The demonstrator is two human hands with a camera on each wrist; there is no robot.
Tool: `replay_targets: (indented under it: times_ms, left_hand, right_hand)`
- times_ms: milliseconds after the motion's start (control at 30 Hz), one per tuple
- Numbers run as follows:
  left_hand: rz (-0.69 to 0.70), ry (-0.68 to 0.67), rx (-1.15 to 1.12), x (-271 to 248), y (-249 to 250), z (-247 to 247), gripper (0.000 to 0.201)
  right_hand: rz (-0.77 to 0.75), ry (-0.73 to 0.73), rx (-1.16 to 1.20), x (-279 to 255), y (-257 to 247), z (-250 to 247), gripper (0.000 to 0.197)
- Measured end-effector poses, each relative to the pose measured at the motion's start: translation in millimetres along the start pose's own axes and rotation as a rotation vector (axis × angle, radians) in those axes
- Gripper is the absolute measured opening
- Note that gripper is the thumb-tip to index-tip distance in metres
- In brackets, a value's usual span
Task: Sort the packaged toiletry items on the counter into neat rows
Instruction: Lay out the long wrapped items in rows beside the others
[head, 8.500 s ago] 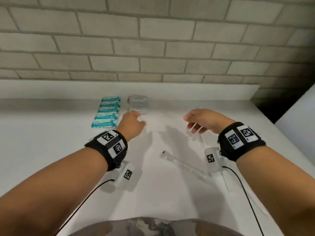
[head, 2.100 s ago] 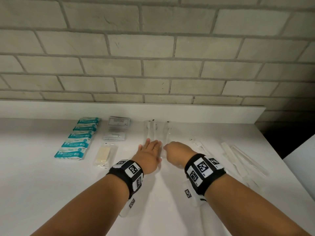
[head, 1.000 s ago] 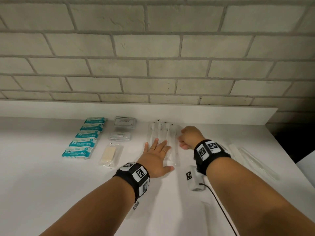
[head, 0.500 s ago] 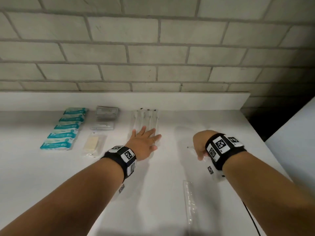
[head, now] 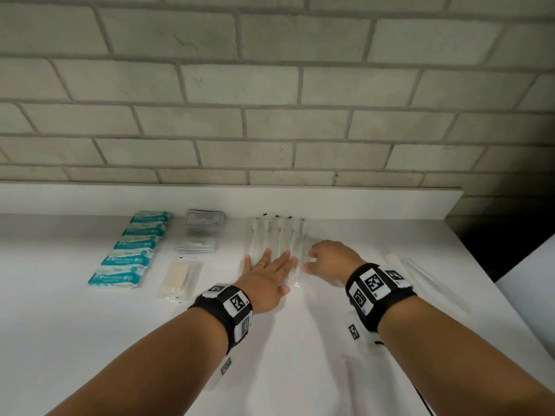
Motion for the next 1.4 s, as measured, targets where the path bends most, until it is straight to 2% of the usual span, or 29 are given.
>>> replay_targets:
  times_ms: [67,233,333,400,533,700,733,833,1000,1067,1133,1200,1233,1300,1367,1400]
  left_hand:
    - [0.017,-0.006,-0.005,1.9,1.3,-0.4,0.066]
    - [0.052,0.031,-0.013,3.4,4.7,-2.3,0.069]
    - [0.008,0.085,-0.051,5.7,-0.1,-3.8,0.072]
    - [-0.031,0.062,-0.050,8.4,-3.2,-3.5,0.075]
    - [-0.026,0.015,-0.027,17.9,0.9,-8.0,0.075]
    - [0.002,0.038,-0.042,21.1,0.3,-7.7,0.080]
    - [-0.030,0.006,-0.073,10.4,-8.7,5.8,0.082]
    - [-0.085,0.055,-0.163,8.5,-11.8,8.2,0.091]
    - [-0.176,0.046,-0.239,14.4,-25.7,-4.1,0.096]
    - [-0.188,0.109,-0.215,11.6,-32.5,-14.2,0.092]
    - [-0.112,0.196,-0.165,2.3,-20.4,-18.5,0.081]
    - [0.097,0.292,-0.161,-15.0,10.7,-18.6,0.062]
    - [0.232,0.300,-0.164,-26.1,31.2,-15.1,0.057]
    - [0.476,0.249,-0.074,-51.0,73.2,-1.2,0.063]
    - [0.636,0.215,0.090,-74.2,109.8,15.1,0.063]
    - [0.669,0.199,0.148,-84.0,123.4,21.4,0.060]
  right_hand:
    - [0.013,0.016,0.016,5.7,-2.5,2.4,0.055]
    - [0.000,-0.071,-0.002,15.5,-7.2,12.0,0.061]
    - [-0.034,-0.115,0.016,24.7,-2.5,14.9,0.079]
    - [-0.047,-0.129,0.023,25.3,-0.4,12.9,0.090]
    - [0.009,-0.146,0.025,12.9,7.7,0.1,0.075]
    - [-0.002,-0.189,-0.007,18.7,19.9,0.9,0.077]
    - [-0.024,-0.240,-0.005,22.9,10.5,16.3,0.078]
    - [-0.033,-0.255,-0.003,14.3,8.7,19.2,0.075]
    - [0.022,-0.214,0.123,22.6,21.8,-2.9,0.077]
    - [0.028,-0.204,0.138,27.4,25.2,-7.9,0.075]
    - [0.036,-0.213,0.127,17.6,33.1,-5.2,0.071]
    - [0.026,-0.216,0.106,-4.2,41.5,4.5,0.068]
    - [0.014,-0.220,0.097,-17.5,45.0,11.6,0.067]
    - [-0.019,-0.261,0.102,-44.4,50.0,23.4,0.064]
    - [-0.039,-0.272,0.152,-69.0,56.7,24.1,0.054]
    - [-0.025,-0.204,0.213,-79.2,62.1,16.1,0.047]
Point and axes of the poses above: each hand's wrist, its own x-axis towards the middle knuckle, its own z-axis out of the palm, y = z × x, the point moved 5 cm from there along x, towards the middle knuckle, and after that the axes turned 10 degrees about x, right-handed, at the moved point
